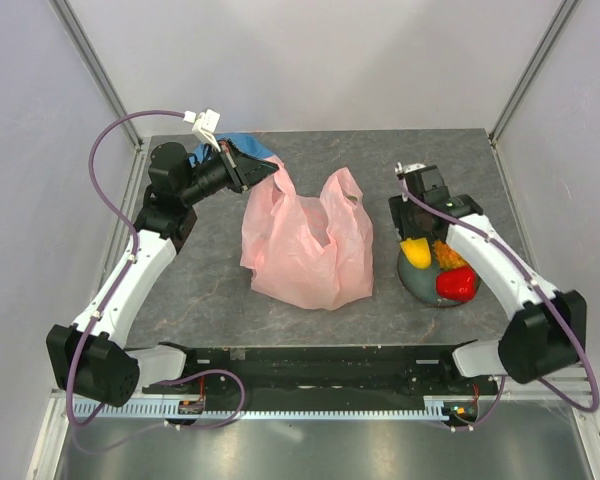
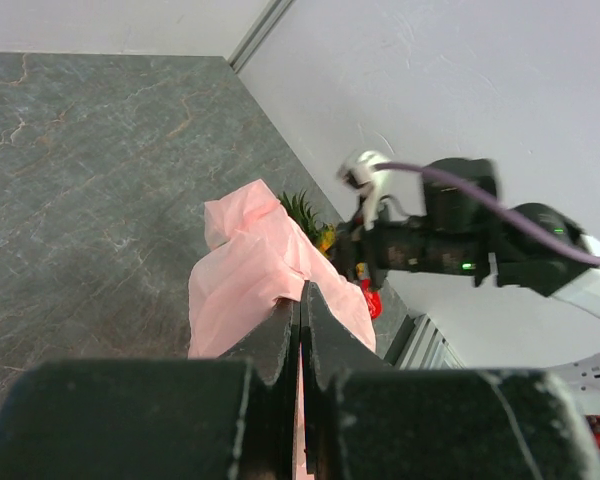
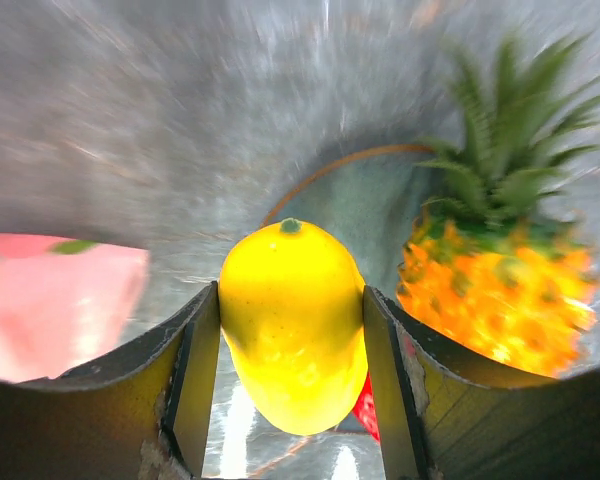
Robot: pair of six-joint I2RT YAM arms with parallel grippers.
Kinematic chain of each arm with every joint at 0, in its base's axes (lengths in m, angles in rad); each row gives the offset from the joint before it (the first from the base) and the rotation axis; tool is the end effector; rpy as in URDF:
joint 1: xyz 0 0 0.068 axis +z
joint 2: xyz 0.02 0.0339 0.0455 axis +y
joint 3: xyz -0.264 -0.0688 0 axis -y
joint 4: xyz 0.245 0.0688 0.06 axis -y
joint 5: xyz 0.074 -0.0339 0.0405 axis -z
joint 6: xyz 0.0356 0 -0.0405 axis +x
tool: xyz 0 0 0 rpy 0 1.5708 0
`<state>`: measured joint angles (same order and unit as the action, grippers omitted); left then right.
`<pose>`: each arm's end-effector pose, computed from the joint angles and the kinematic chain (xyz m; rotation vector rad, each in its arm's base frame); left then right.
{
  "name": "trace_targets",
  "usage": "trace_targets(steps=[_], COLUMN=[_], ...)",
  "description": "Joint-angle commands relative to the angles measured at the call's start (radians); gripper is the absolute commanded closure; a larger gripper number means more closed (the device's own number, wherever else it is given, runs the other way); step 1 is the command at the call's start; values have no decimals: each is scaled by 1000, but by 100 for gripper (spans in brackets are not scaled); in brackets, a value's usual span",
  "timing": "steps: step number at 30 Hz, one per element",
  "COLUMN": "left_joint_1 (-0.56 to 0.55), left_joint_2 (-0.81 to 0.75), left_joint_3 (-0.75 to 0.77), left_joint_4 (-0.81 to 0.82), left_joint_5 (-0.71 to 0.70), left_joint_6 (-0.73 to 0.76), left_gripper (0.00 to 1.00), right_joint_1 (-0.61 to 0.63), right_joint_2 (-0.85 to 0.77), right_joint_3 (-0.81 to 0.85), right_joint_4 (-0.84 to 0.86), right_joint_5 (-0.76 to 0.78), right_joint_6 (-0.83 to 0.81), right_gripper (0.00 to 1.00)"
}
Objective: Place the fruits into the plastic bag
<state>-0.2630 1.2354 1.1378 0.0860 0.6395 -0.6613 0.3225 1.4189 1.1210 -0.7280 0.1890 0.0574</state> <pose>0.2700 -0.0947 0.3974 0.2010 1.7080 -1.2048 0.2756 0.0850 0.2667 -0.2723 2.5570 -0.1037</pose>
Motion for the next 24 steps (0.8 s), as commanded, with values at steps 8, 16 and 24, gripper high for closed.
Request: trace_targets(steps=[8, 16, 24], left_joint_1=[7, 7, 7], left_joint_2=[6, -11, -13], left_joint_3=[0, -23, -36], left_joint_4=[101, 179, 216], left_joint_5=[87, 144, 169], left_joint_6=[-31, -34, -54], left_gripper=[98, 99, 99], right_joint_1=[1, 116, 345], right_joint_2=[-219, -233, -114], right_joint_3=[364, 316, 289], right_joint_4=[68, 473, 519], right_joint_5=[-132, -322, -292], right_joint_6=[263, 521, 525], right_gripper=[71, 72, 73])
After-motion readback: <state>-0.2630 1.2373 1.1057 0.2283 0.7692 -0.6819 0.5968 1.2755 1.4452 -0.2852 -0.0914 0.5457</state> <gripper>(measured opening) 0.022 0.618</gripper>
